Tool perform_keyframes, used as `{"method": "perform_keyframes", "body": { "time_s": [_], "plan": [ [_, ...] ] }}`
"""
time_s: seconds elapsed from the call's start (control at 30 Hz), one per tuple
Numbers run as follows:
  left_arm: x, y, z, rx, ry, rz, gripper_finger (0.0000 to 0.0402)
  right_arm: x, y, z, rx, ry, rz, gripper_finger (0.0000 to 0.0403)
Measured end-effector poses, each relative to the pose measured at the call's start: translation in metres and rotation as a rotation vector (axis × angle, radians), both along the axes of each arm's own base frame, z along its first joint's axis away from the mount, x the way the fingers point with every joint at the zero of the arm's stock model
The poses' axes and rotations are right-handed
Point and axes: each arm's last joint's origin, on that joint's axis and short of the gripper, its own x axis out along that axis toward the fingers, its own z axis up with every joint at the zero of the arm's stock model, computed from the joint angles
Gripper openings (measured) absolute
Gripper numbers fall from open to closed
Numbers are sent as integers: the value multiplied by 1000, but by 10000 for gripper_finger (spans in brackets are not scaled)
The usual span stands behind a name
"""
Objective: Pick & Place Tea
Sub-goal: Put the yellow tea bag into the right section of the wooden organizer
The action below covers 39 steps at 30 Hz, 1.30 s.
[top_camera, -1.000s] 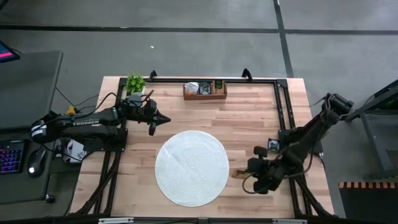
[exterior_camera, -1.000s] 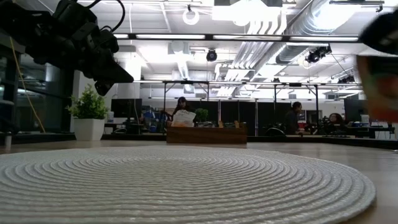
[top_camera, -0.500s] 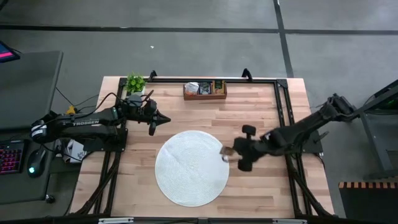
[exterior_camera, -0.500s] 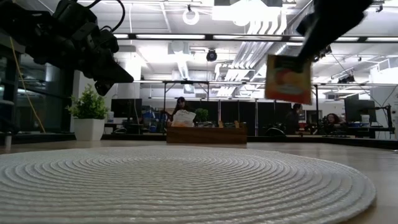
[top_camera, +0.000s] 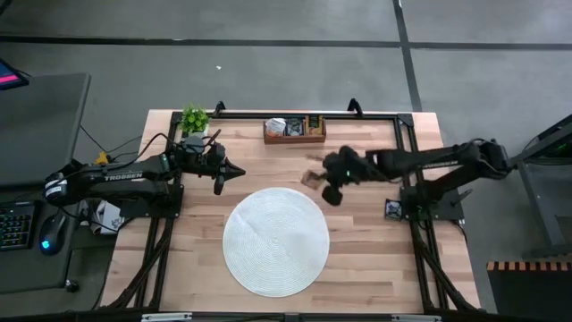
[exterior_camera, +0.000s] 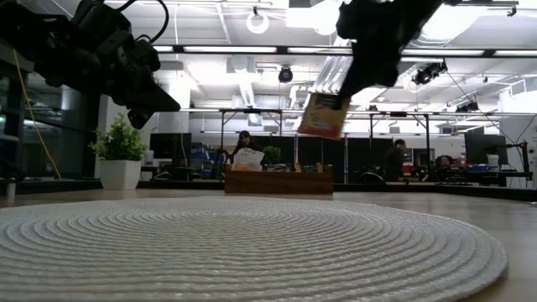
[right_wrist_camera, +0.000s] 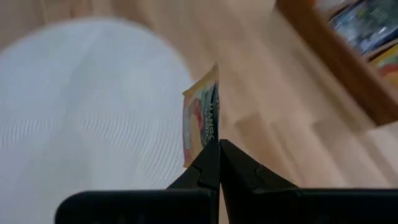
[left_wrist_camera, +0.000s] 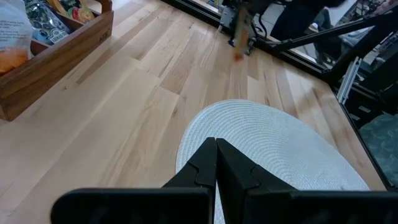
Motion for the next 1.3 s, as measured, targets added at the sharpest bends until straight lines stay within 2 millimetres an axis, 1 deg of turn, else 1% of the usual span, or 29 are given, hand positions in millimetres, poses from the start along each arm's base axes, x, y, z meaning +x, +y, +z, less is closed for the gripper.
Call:
{"method": "perform_keyframes", "body": {
  "time_s": [0.13, 0.27, 0.57, 0.7, 0.8, 0.93, 1.07, 1.17, 1.3],
  "plan": [
    [0, 0, 0, 0, 0, 1, 0, 4, -30, 6, -19, -77, -52, 0],
    [0, 0, 0, 0, 0, 0, 0, 2, -60, 11, -51, -131, -87, 0],
    [0, 0, 0, 0, 0, 0, 0, -16, -132, 24, -202, -245, -131, 0],
    [0, 0, 0, 0, 0, 0, 0, -23, -160, 25, -240, -304, -85, 0],
    [0, 0, 0, 0, 0, 0, 0, -25, -175, 19, -239, -317, -56, 0],
    [0, 0, 0, 0, 0, 0, 0, -26, -190, 10, -250, -323, 8, 0],
    [0, 0, 0, 0, 0, 0, 0, -25, -204, 4, -261, -271, 42, 0],
    [0, 0, 0, 0, 0, 0, 0, -17, -216, 7, -278, -223, 93, 0],
    [0, 0, 0, 0, 0, 0, 0, -3, -235, 10, -271, -96, 175, 0]
  ]
}}
